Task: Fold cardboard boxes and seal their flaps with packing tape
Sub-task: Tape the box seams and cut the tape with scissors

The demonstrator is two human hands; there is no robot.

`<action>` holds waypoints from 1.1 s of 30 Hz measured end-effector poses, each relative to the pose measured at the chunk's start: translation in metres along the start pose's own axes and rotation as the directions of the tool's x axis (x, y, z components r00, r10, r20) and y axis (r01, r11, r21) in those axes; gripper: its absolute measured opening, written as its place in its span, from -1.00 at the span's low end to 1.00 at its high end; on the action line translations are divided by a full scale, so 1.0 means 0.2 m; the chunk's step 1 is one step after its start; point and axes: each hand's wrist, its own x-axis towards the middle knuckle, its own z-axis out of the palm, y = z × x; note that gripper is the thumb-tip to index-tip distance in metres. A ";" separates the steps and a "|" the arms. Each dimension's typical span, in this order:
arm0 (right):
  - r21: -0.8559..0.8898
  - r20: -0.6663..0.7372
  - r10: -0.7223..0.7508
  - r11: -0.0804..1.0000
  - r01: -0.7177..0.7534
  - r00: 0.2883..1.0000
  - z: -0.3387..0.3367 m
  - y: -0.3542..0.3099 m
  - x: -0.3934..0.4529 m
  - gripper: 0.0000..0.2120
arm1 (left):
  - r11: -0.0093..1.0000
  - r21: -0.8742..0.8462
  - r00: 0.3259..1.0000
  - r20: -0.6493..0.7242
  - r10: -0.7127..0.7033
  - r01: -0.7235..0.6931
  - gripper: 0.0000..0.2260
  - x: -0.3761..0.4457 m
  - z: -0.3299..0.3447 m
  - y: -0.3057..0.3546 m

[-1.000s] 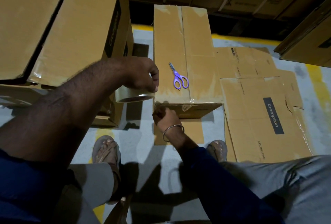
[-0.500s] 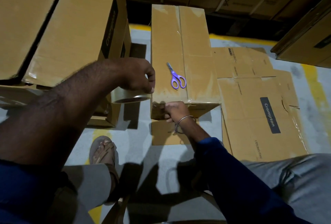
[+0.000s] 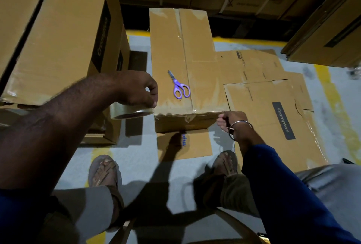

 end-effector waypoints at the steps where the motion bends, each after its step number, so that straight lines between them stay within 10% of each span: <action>1: -0.008 -0.032 0.000 1.000 0.000 0.999 -0.02 0.01 0.02 -0.79 | 1.000 0.004 1.000 0.001 -0.002 0.002 -0.95 0.00 0.00 0.00; 7: -0.377 -0.310 -0.225 0.921 0.098 0.924 -0.12 0.06 0.11 -0.78 | 1.000 0.005 1.000 0.006 0.001 -0.001 -0.96 0.02 0.01 0.00; 10: -0.202 -0.186 -0.348 0.929 0.311 0.919 -0.02 0.03 0.02 -0.82 | 1.000 0.000 1.000 0.007 0.004 -0.004 -0.97 0.03 0.01 0.00; 20: -0.073 -0.078 -0.075 0.995 0.070 0.994 0.05 0.04 0.12 -0.19 | 1.000 -0.005 1.000 0.010 -0.012 0.013 -0.95 0.02 0.01 -0.01; 33: -0.112 -0.059 -0.118 0.988 0.111 0.991 0.04 -0.09 0.11 -0.21 | 1.000 -0.026 1.000 0.005 0.002 -0.002 -0.98 0.04 0.03 -0.03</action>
